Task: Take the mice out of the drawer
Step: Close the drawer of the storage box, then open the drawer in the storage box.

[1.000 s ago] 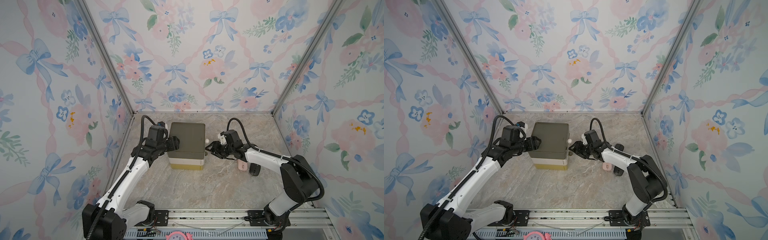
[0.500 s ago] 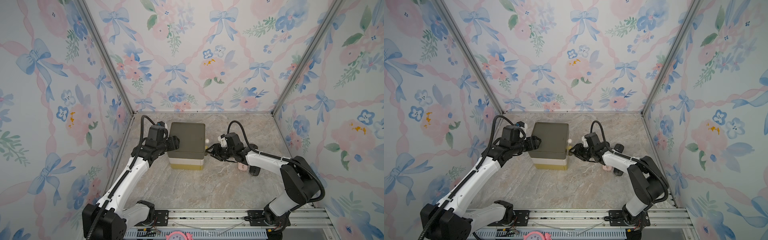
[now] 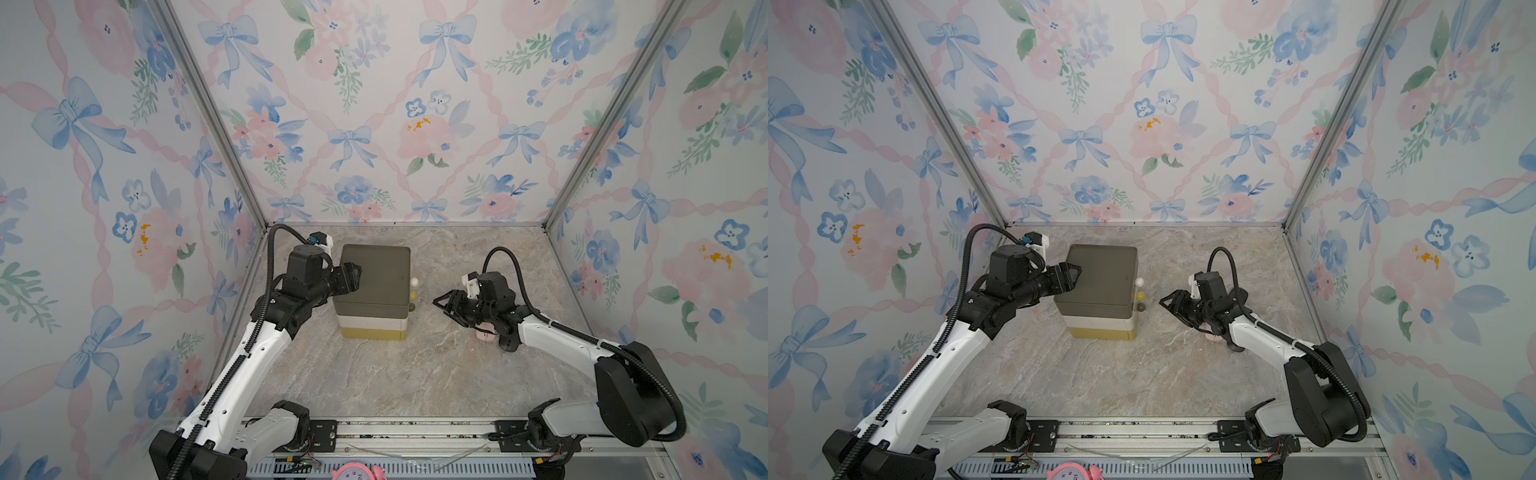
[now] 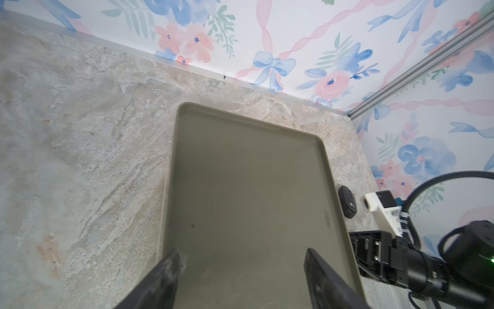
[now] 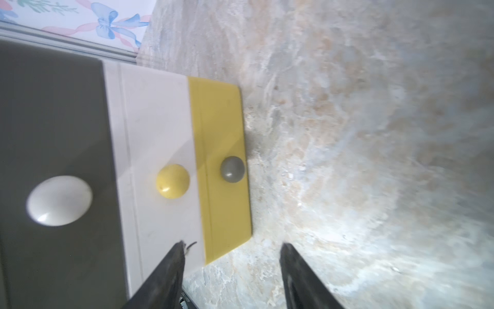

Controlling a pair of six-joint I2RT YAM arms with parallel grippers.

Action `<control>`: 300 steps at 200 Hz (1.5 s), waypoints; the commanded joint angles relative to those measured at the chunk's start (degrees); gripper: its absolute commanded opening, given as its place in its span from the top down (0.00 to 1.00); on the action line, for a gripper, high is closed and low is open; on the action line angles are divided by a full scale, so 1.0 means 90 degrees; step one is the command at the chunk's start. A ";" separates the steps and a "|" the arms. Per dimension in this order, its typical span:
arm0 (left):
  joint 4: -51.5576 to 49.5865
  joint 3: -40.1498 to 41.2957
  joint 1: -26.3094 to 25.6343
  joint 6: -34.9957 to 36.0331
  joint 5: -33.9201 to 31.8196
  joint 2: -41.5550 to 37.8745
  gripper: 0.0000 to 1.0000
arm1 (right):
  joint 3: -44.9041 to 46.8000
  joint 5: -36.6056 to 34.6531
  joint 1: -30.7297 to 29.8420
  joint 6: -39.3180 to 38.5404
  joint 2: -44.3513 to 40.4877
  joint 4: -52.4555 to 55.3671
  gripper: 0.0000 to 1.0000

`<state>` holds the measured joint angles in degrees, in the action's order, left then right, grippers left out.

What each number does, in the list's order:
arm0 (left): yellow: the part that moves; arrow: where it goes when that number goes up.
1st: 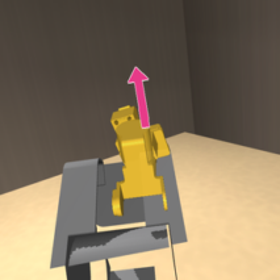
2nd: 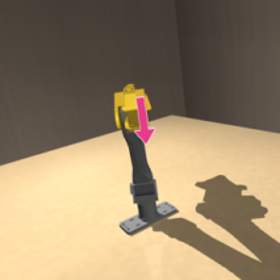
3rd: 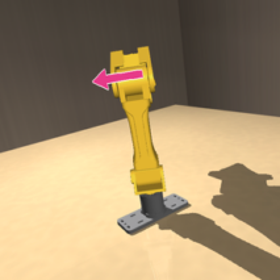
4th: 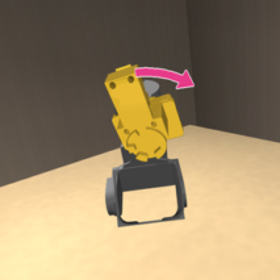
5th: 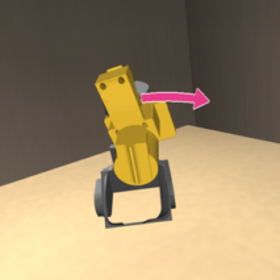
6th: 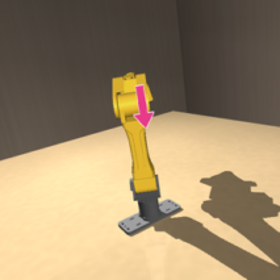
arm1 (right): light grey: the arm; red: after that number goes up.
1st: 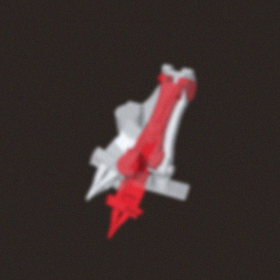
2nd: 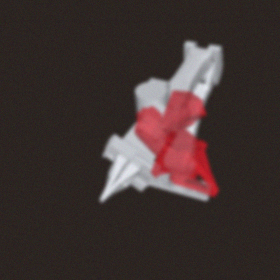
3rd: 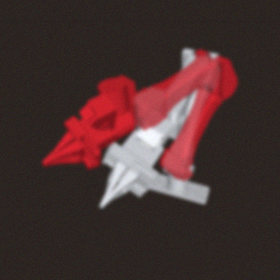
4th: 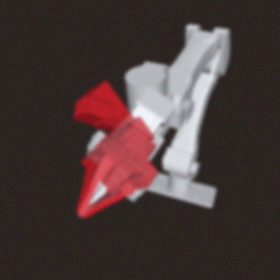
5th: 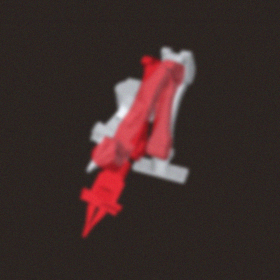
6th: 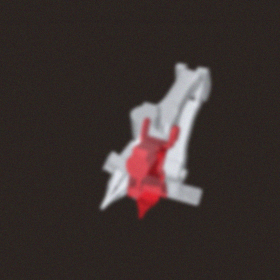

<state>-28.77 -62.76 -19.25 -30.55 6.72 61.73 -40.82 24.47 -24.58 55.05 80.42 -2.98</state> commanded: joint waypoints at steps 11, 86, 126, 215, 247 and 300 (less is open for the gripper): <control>-0.0006 -0.0258 -0.0621 -0.0172 -0.0036 0.0172 0.26 | 0.0022 0.0286 0.0131 -0.0272 0.0540 -0.0386 0.43; 0.0004 -0.0277 -0.1115 -0.0286 -0.0535 0.0686 0.27 | -0.0691 0.0917 -0.0176 -0.0325 0.2009 -0.1543 0.48; -0.0003 -0.0090 -0.1120 -0.0226 -0.0803 0.0777 0.27 | -0.0663 0.1186 -0.0239 0.0144 0.2577 -0.2610 0.51; -0.0003 -0.0019 -0.1111 -0.0224 -0.0926 0.0971 0.27 | -0.0552 0.1444 -0.0379 0.0648 0.3297 -0.4125 0.53; -0.0001 -0.0028 -0.1104 -0.0227 -0.0942 0.1021 0.27 | -0.0610 0.1421 -0.0479 0.0724 0.3483 -0.4184 0.54; -0.0011 -0.0028 -0.1098 -0.0201 -0.0999 0.1051 0.27 | -0.0577 0.1440 -0.0521 0.1018 0.3767 -0.4788 0.61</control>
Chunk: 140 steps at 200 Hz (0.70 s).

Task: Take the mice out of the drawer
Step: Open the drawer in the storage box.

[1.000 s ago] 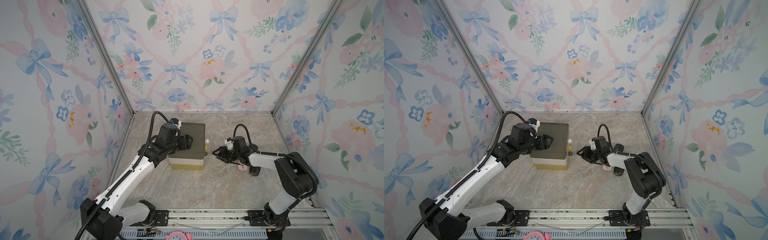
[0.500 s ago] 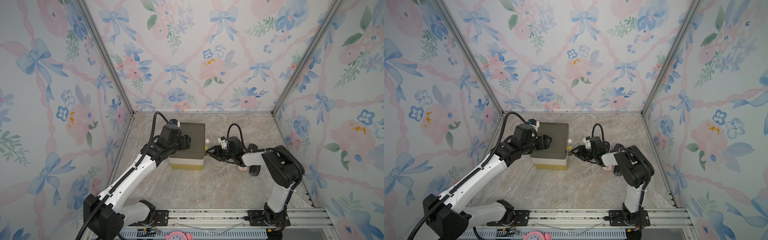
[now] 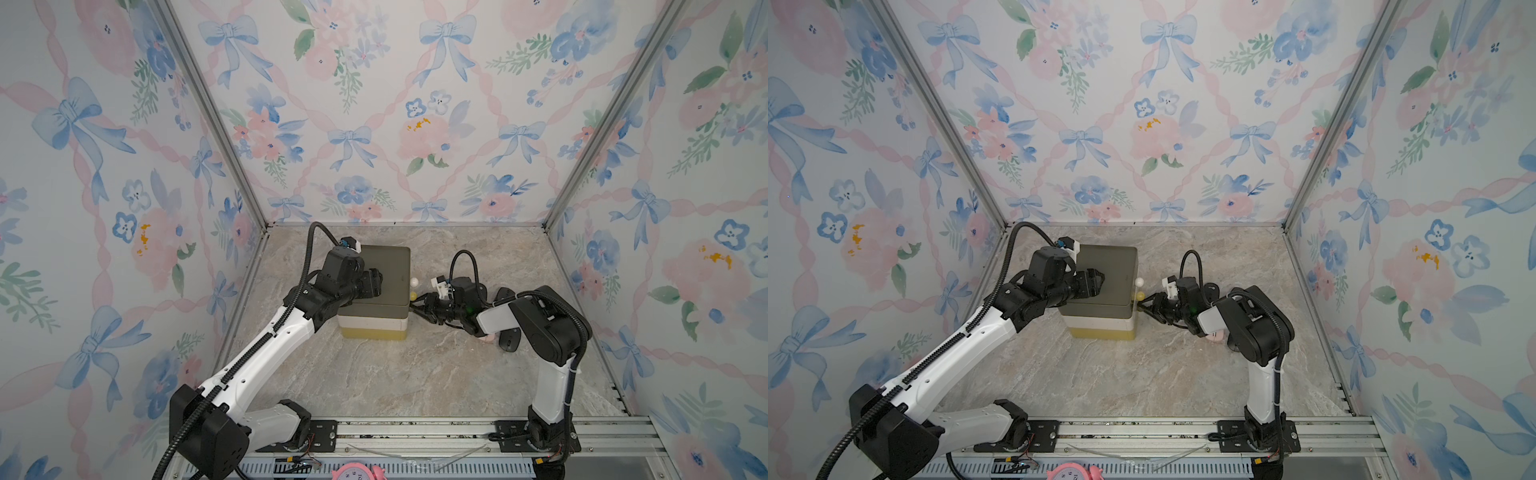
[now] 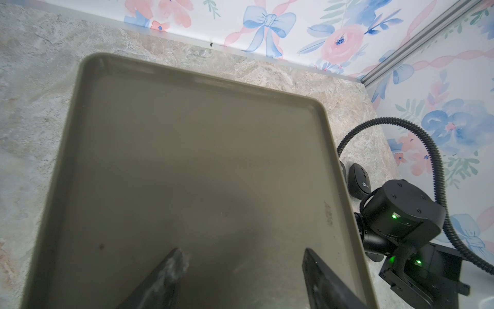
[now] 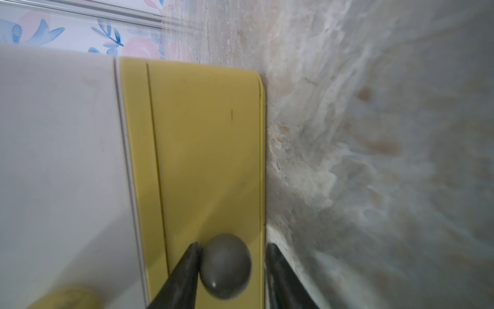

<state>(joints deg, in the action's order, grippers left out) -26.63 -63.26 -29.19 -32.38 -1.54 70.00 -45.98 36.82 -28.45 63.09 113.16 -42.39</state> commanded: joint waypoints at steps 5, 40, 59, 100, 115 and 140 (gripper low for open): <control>-0.0252 0.0011 0.0010 0.0003 -0.0081 0.0135 0.27 | 0.0000 0.0074 -0.0094 0.0144 0.0140 -0.0447 0.63; -0.0246 0.0016 0.0011 -0.0026 -0.0104 0.0165 0.27 | -0.0010 0.0120 -0.0111 0.0227 0.0161 -0.0557 0.66; -0.0255 0.0024 0.0006 -0.0023 -0.0188 0.0173 0.27 | 0.0056 0.0087 -0.0068 0.0187 0.0122 -0.0448 0.69; -0.0299 0.0036 0.0045 -0.0032 -0.0297 0.0196 0.27 | 0.0272 0.0069 0.0092 0.0239 0.0055 -0.0476 0.72; -0.0304 0.0039 0.0066 -0.0024 -0.0327 0.0182 0.27 | 0.0375 0.0061 0.0175 0.0199 -0.0045 -0.0448 0.72; -0.0303 0.0051 0.0086 -0.0030 -0.0300 0.0163 0.27 | 0.0586 0.0079 0.0341 0.0139 -0.0260 -0.0374 0.73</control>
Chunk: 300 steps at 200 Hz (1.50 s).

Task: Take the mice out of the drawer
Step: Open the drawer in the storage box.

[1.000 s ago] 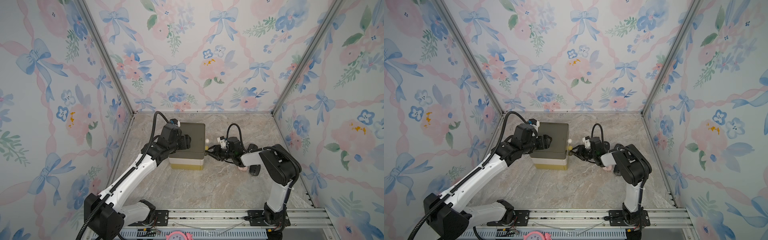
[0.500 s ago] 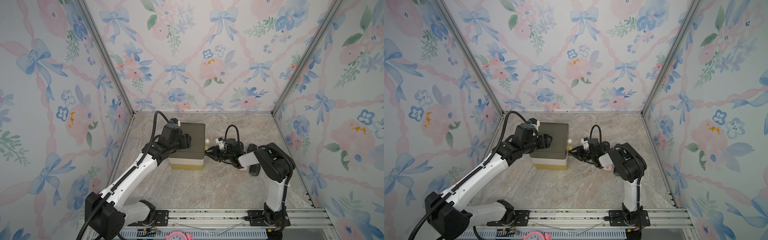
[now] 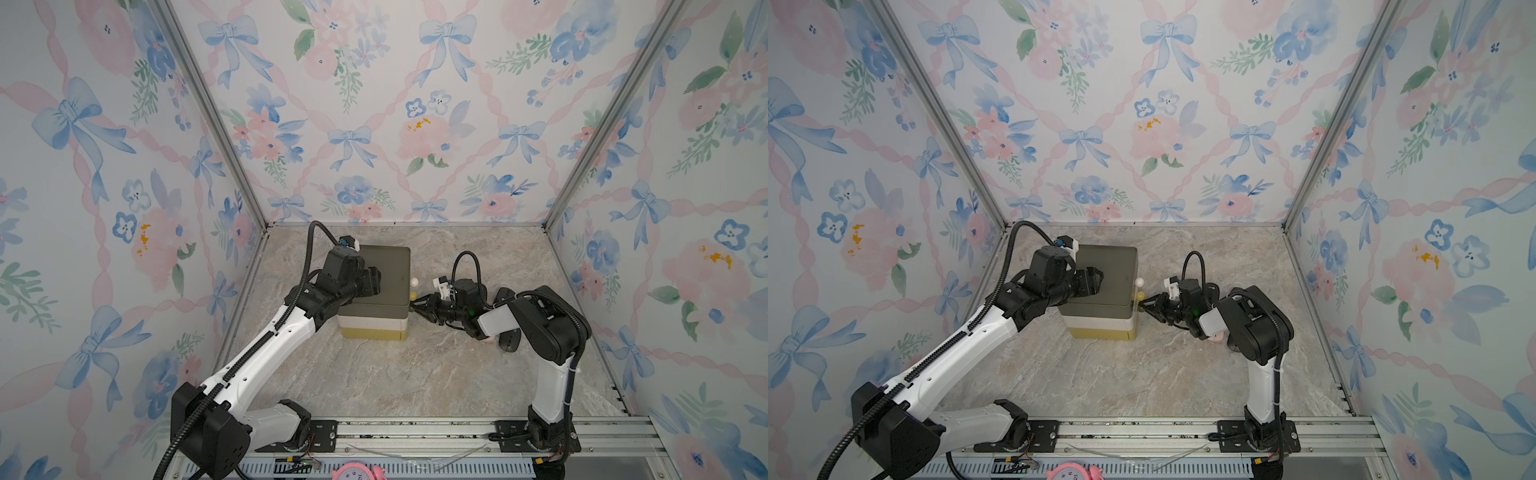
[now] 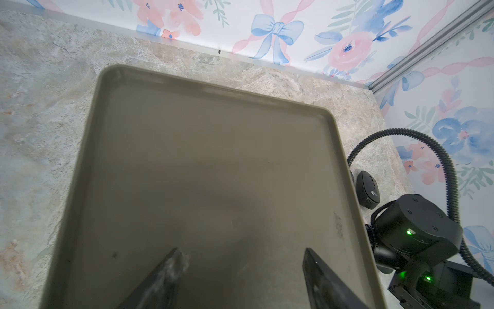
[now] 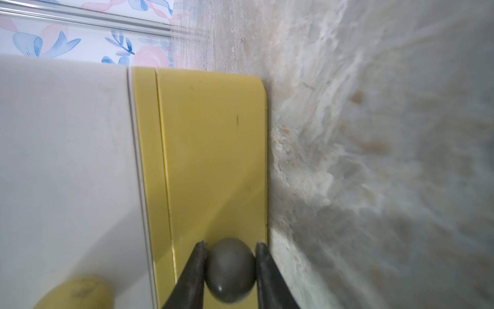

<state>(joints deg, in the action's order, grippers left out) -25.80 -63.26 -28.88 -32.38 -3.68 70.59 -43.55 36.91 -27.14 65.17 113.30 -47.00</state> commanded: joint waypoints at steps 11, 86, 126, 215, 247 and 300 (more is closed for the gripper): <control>-0.0395 0.0049 0.0059 -0.0033 -0.0069 0.0097 0.27 | 0.0430 0.0074 0.0311 -0.0144 -0.0391 0.0206 0.74; -0.0407 0.0062 0.0101 -0.0012 -0.0049 0.0032 0.27 | 0.1162 0.0196 0.1361 -0.0952 -0.1364 0.1425 0.75; -0.0414 0.0082 0.0133 -0.0014 -0.0044 0.0021 0.27 | 0.1220 0.0219 0.1837 -0.1535 -0.1779 0.2384 0.75; -0.0415 0.0021 0.0163 0.0002 0.0079 -0.0028 0.27 | 0.0818 -0.0211 0.1878 -0.2446 -0.2721 0.4265 0.56; -0.0420 -0.0065 0.0164 0.0013 0.0175 -0.0152 0.26 | 0.0521 -0.0869 0.1799 -0.2858 -0.3469 0.5500 0.46; -0.0415 -0.0061 0.0171 0.0184 0.0613 -0.0557 0.24 | -0.0944 -0.3009 0.0474 -0.3471 -0.4208 0.8411 0.41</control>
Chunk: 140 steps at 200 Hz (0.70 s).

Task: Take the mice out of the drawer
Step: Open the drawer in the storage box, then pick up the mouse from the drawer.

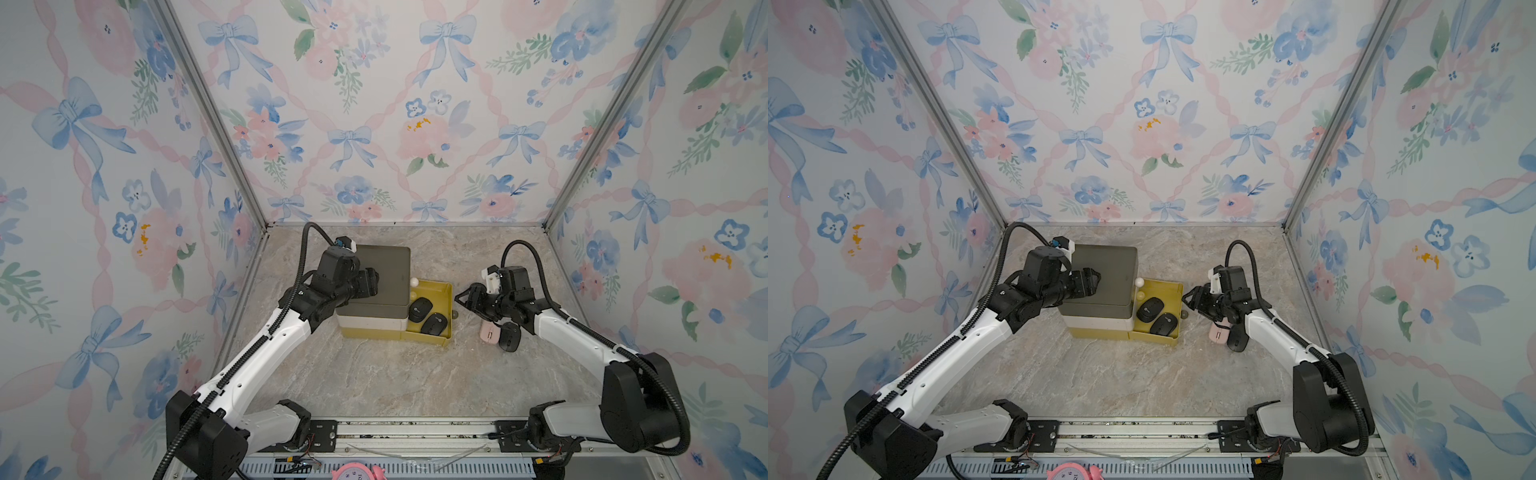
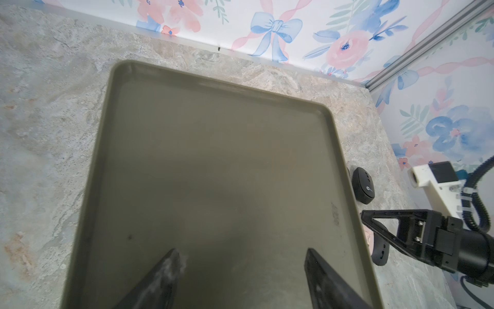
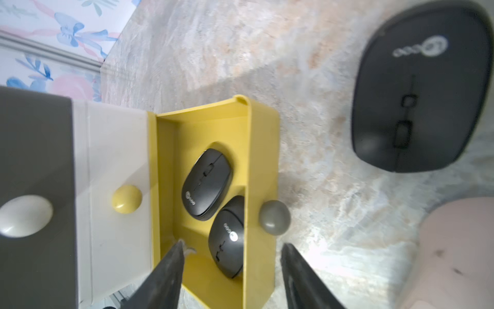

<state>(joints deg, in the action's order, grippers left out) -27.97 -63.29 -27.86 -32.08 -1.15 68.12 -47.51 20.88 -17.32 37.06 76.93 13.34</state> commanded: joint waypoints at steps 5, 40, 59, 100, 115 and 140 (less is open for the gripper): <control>-0.0175 -0.0027 0.0061 0.0166 0.0354 -0.0349 0.24 | -0.0552 -0.1387 -0.0784 -0.0286 -0.0180 0.1799 0.41; -0.0182 0.0282 0.0089 0.0210 0.0542 -0.0592 0.23 | -0.0829 -0.2190 -0.1879 0.0381 0.0156 0.2133 0.42; -0.0183 0.0407 0.0141 0.0205 0.0508 -0.0606 0.23 | -0.1155 -0.2712 -0.2357 0.0588 0.0478 0.2409 0.41; -0.0167 0.0540 0.0184 0.0206 0.0377 -0.0573 0.23 | -0.1580 -0.3039 -0.2788 0.0987 0.1185 0.2475 0.39; -0.0167 0.0546 0.0189 0.0211 0.0320 -0.0577 0.23 | -0.1674 -0.3036 -0.2877 0.1046 0.1397 0.2327 0.38; -0.0165 0.0570 0.0202 0.0202 0.0255 -0.0559 0.23 | -0.1793 -0.2995 -0.2880 0.1228 0.1848 0.2217 0.38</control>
<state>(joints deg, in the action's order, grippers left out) -28.45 -58.94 -26.57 -31.03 2.15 62.96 -61.91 -4.27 -42.63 45.47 90.45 32.77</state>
